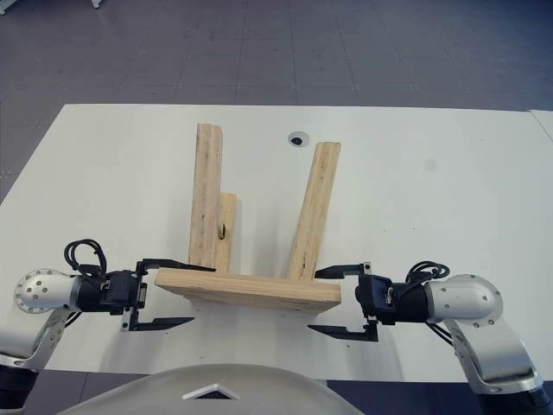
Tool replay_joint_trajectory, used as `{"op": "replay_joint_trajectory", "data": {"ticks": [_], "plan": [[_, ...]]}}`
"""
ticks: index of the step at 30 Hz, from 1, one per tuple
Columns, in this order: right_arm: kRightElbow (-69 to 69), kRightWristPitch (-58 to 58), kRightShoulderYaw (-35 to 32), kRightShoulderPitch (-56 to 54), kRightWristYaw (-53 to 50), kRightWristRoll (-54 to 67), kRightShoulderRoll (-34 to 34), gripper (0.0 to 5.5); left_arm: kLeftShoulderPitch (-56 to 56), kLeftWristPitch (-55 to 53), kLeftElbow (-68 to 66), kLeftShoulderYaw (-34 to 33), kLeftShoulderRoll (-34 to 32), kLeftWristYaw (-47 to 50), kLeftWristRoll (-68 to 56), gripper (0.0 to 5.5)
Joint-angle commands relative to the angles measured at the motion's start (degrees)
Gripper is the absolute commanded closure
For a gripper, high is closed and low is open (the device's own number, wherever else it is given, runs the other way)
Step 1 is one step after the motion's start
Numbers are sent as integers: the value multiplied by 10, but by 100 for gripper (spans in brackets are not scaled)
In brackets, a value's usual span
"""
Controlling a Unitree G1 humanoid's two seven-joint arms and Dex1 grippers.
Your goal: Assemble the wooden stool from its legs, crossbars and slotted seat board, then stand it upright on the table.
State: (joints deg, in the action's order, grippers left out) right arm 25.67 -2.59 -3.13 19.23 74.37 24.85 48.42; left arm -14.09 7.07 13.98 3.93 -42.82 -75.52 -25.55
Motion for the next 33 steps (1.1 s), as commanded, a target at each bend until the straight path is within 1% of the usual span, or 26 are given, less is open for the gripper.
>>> {"op": "replay_joint_trajectory", "data": {"ticks": [1,3,4,7,8,12,13,18,19,21,23,24,26,30,33], "plan": [[-6,0,4,-10,-17,-7,-1,211,15,-40,17,-2,1,22,-13,195],[-8,-8,8,-15,-22,-4,-1,253,18,-56,22,-3,0,25,-20,233],[-9,-11,11,-17,-24,-3,-1,262,19,-65,24,-4,0,26,-26,238],[-14,-16,17,-27,-31,-3,-1,318,23,-88,35,-5,-2,28,-38,289],[-15,-16,17,-31,-33,-2,-2,344,23,-92,37,-5,-4,28,-39,313],[-13,-15,13,-40,-42,3,-6,402,22,-102,38,-8,-3,31,-37,369],[-12,-19,12,-40,-44,6,-6,405,22,-108,39,-8,-3,32,-38,381],[9,-45,7,-39,-52,19,-5,405,25,-135,46,-16,-2,42,-51,384],[14,-50,7,-37,-54,17,-4,405,26,-155,49,-19,-4,46,-61,384],[22,-96,11,-50,-86,10,-8,405,36,-205,52,-21,-9,69,-64,384],[24,-147,22,-71,-113,6,-15,405,44,-255,63,-21,-17,72,-79,384],[25,-177,27,-83,-121,18,-19,405,51,-291,68,-19,-23,72,-91,384],[44,-225,24,-98,-123,42,-20,405,64,-325,81,-21,-24,80,-95,384],[110,-312,-20,-109,-106,125,5,405,64,-427,154,-52,-64,63,-183,384],[163,-392,-94,-114,-84,248,58,405,65,-488,229,-130,-114,47,-299,384]]}}
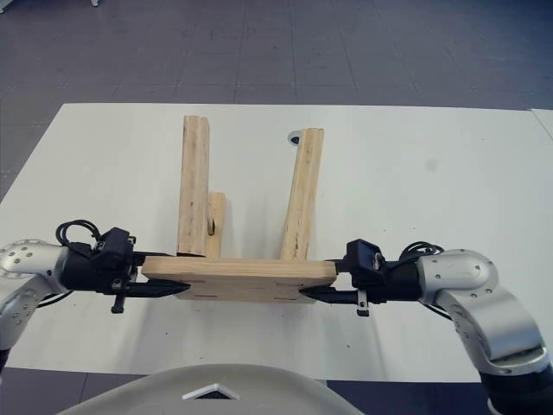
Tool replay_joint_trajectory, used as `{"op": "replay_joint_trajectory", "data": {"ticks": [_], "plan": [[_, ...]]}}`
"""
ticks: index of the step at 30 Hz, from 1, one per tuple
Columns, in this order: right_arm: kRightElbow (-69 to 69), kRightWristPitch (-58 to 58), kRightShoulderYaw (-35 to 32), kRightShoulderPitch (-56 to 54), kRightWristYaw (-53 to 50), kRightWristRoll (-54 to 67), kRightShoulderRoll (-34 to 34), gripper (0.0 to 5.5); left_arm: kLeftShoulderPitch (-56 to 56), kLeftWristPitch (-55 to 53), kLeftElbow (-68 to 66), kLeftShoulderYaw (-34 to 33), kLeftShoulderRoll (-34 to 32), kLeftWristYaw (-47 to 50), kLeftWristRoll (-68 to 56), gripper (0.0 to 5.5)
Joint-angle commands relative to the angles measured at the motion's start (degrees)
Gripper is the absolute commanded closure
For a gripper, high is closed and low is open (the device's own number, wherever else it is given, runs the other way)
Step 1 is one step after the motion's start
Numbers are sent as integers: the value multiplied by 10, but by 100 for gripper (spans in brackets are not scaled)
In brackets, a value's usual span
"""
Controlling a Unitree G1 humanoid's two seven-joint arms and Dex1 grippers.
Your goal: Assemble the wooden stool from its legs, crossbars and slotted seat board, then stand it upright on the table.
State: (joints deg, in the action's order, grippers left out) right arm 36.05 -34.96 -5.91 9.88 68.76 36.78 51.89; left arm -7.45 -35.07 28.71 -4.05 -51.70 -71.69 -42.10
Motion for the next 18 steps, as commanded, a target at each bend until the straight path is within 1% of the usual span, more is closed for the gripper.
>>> {"op": "replay_joint_trajectory", "data": {"ticks": [1,3,4,5,6,7,8,9,10,11,13,15,18], "plan": [[71,-87,-93,-27,-27,171,39,405,6,-87,96,-82,-40,14,-187,384],[79,-118,-137,-47,-34,259,68,405,40,-125,96,-126,-67,36,-291,384],[73,-137,-149,-65,-43,306,86,405,66,-145,84,-134,-80,52,-336,384],[63,-160,-150,-85,-52,342,106,405,89,-163,72,-131,-90,64,-359,384],[43,-186,-137,-114,-69,377,122,405,118,-180,57,-118,-92,85,-370,384],[2,-226,-104,-146,-90,448,144,405,147,-203,37,-97,-91,100,-384,384],[-34,-263,-73,-182,-95,485,152,405,173,-225,17,-74,-91,97,-380,384],[-68,-295,-44,-217,-103,514,156,405,197,-245,-3,-52,-88,96,-381,362],[-116,-332,-11,-266,-116,537,148,405,231,-283,-39,-27,-84,100,-401,356],[-160,-360,15,-311,-132,554,138,405,262,-313,-69,-8,-78,104,-417,334],[-267,-418,66,-399,-171,600,112,405,336,-374,-146,23,-58,120,-472,334],[-387,-491,111,-483,-186,608,79,405,409,-419,-237,46,-24,155,-502,334],[-534,-565,167,-562,-186,590,45,405,463,-475,-326,65,13,182,-503,334]]}}
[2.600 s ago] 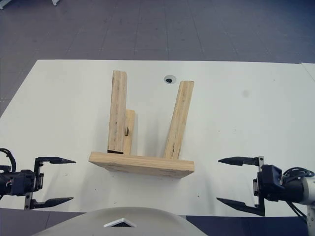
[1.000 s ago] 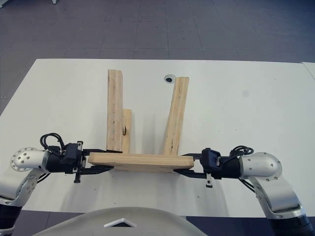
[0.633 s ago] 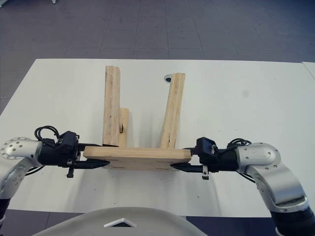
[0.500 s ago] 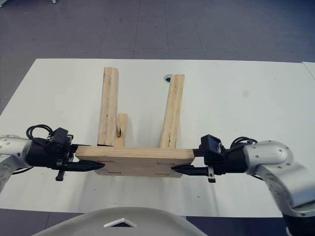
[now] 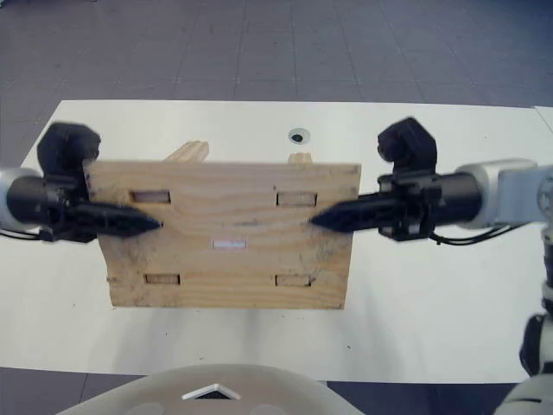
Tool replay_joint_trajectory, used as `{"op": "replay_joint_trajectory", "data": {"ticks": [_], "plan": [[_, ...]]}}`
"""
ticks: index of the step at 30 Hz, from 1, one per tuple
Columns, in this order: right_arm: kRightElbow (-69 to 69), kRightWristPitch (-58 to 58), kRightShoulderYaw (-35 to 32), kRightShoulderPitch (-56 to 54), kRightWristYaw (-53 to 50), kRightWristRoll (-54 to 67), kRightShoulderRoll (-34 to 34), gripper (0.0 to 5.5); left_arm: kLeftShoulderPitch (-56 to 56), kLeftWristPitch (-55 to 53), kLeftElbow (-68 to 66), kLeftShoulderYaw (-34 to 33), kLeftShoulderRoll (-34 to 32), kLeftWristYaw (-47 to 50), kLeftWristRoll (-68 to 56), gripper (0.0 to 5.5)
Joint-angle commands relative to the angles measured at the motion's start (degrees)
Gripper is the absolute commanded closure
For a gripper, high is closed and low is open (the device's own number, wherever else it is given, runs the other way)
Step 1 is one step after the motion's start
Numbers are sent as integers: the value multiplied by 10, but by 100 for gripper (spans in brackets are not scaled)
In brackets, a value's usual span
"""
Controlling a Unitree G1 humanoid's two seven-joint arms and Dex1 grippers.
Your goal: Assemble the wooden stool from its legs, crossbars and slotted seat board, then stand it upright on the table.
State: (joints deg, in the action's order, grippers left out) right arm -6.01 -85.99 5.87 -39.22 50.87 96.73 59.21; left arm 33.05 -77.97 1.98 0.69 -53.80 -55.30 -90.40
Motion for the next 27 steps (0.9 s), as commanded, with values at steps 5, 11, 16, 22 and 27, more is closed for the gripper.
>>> {"op": "replay_joint_trajectory", "data": {"ticks": [5,11,16,22,27], "plan": [[-287,-65,156,-148,13,-23,-51,405,122,-126,-197,24,59,-4,36,334],[-445,-65,181,-228,56,-139,-110,405,201,-66,-384,66,83,-106,230,334],[-539,-65,165,-275,93,-233,-149,342,252,-2,-481,130,97,-242,373,274],[-563,-65,135,-309,156,-331,-123,233,248,29,-496,169,72,-363,456,178],[-546,-64,108,-318,222,-401,-75,191,235,36,-475,161,23,-372,443,106]]}}
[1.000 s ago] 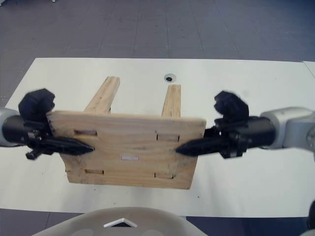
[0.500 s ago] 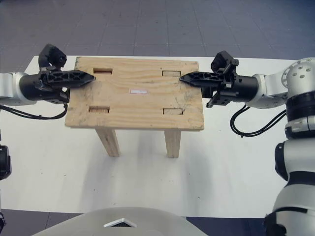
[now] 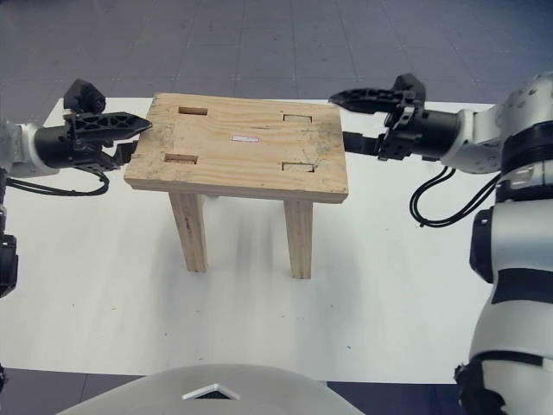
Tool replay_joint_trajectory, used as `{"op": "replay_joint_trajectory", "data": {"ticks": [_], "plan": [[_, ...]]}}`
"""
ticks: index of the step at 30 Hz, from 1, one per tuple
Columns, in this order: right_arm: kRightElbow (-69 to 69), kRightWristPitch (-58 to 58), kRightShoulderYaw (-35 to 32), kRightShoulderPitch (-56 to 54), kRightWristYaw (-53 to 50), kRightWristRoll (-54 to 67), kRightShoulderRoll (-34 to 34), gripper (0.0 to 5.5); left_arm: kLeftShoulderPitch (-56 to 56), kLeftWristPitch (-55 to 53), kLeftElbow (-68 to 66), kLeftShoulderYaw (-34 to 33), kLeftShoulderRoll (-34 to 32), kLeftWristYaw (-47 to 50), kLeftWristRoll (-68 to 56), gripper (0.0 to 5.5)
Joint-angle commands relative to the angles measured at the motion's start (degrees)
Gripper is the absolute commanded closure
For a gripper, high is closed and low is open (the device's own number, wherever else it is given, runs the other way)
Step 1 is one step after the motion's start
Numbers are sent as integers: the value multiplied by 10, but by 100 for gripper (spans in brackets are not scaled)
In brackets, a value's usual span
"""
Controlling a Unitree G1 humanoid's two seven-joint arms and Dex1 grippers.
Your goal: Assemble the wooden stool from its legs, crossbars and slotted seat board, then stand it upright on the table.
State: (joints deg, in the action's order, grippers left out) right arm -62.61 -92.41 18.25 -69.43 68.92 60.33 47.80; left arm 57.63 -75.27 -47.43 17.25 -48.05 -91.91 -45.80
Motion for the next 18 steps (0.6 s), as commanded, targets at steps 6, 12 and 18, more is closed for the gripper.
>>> {"op": "replay_joint_trajectory", "data": {"ticks": [6,12,18], "plan": [[88,151,-106,14,122,-110,100,191,-47,178,42,-37,-129,-5,47,74],[220,147,-271,107,33,-67,50,191,-39,204,88,-146,-69,145,74,74],[307,119,-307,176,-26,-75,35,191,-70,141,195,-193,-42,197,54,74]]}}
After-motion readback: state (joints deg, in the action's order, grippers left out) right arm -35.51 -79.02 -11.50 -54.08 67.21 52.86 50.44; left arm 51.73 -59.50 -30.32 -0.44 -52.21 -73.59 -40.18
